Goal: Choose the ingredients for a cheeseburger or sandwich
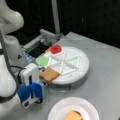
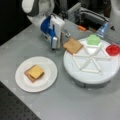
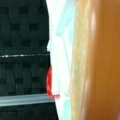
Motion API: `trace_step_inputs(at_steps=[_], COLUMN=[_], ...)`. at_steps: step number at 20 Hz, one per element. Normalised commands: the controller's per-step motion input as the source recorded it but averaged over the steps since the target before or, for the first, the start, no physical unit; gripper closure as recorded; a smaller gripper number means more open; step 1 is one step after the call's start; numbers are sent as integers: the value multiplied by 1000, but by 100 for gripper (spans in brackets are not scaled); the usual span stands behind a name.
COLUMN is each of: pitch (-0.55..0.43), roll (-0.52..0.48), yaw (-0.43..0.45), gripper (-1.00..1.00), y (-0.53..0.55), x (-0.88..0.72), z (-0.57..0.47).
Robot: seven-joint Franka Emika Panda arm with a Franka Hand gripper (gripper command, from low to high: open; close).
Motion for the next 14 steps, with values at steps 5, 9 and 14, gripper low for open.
trace_step_inputs(at_steps=[5, 9, 14], pitch=[-114, -100, -83], roll=[221, 197, 166], yaw=[-34, -41, -51], gripper=[-100, -100, -100], y=[-34, -3, 20], x=[102, 76, 52], z=[-95, -71, -33])
